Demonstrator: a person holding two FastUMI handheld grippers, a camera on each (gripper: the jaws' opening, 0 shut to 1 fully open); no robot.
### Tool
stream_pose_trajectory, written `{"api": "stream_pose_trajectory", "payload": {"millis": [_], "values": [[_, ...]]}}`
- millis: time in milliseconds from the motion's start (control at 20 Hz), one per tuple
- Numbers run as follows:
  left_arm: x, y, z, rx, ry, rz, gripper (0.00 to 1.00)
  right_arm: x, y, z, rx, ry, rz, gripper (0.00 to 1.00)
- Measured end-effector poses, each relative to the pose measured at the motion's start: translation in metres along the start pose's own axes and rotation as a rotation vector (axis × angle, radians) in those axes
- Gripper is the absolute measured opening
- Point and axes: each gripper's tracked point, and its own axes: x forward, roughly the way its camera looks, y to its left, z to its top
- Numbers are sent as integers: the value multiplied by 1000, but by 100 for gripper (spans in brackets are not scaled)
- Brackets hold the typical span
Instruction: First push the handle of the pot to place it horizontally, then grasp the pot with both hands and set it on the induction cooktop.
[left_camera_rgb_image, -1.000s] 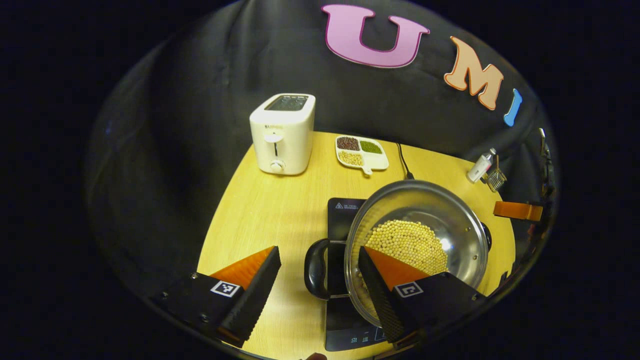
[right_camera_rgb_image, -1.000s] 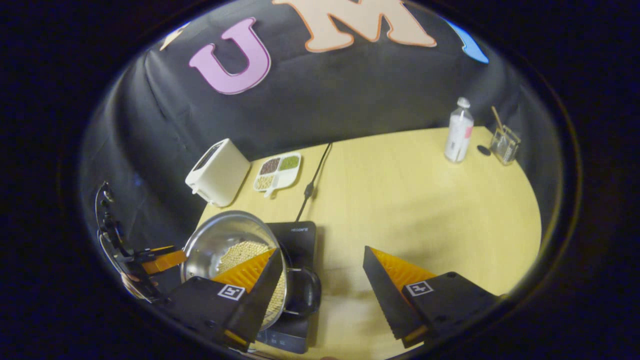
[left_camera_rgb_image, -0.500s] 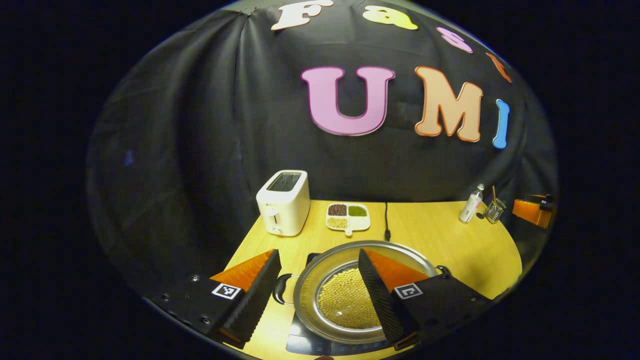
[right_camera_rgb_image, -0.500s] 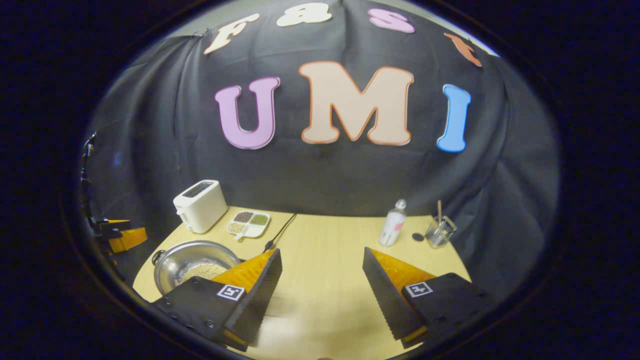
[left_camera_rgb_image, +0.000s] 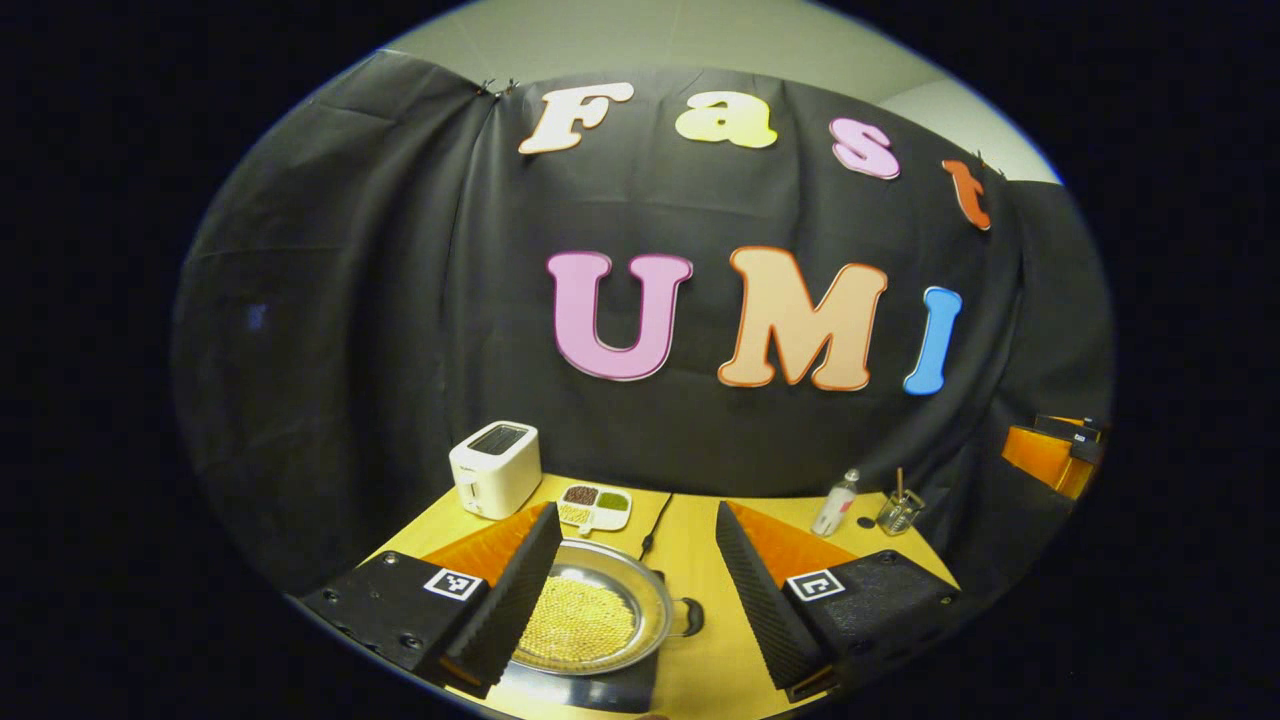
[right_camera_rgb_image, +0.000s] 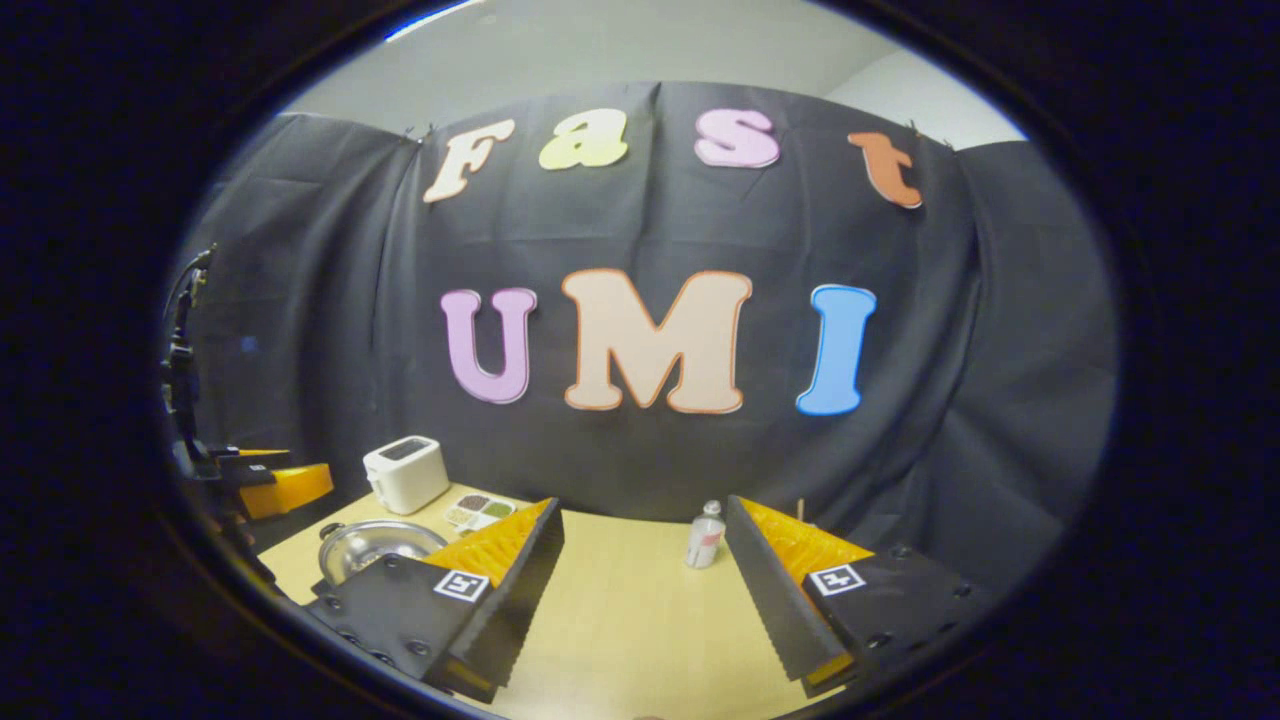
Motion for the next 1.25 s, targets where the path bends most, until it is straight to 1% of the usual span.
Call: {"api": "stream_pose_trajectory", "payload": {"millis": [50,100,200,250,300,350,550,750,800,900,950,1000,1150,1200,1250], "values": [[-7,-11,8,-3,-26,1,95,-11,-12,7,2,-21,-11,93],[-14,-21,14,0,-55,2,95,-21,-26,11,2,-36,-25,93],[-27,-30,22,27,-95,28,95,-41,-48,16,12,-53,-45,92],[-32,-35,25,42,-108,36,90,-50,-57,19,24,-64,-51,93],[-38,-43,27,52,-118,38,95,-57,-64,21,34,-72,-58,93],[-44,-50,28,56,-127,35,90,-64,-73,21,39,-82,-69,93],[-57,-69,29,76,-142,23,90,-88,-103,11,46,-93,-128,92],[-66,-82,29,119,-150,16,90,-103,-118,2,36,-86,-161,92],[-68,-86,28,123,-148,15,95,-105,-120,2,33,-86,-164,92],[-68,-94,28,126,-155,7,95,-107,-121,1,50,-84,-157,93],[-67,-98,29,125,-157,3,90,-108,-121,0,61,-84,-154,93],[-68,-100,30,126,-158,-3,95,-108,-123,0,69,-83,-151,93],[-67,-111,30,130,-156,-25,94,-130,-129,-6,74,-83,-164,93],[-66,-116,29,132,-149,-34,90,-132,-134,-10,73,-77,-174,93],[-64,-120,26,134,-142,-41,90,-136,-136,-13,73,-71,-183,93]]}}
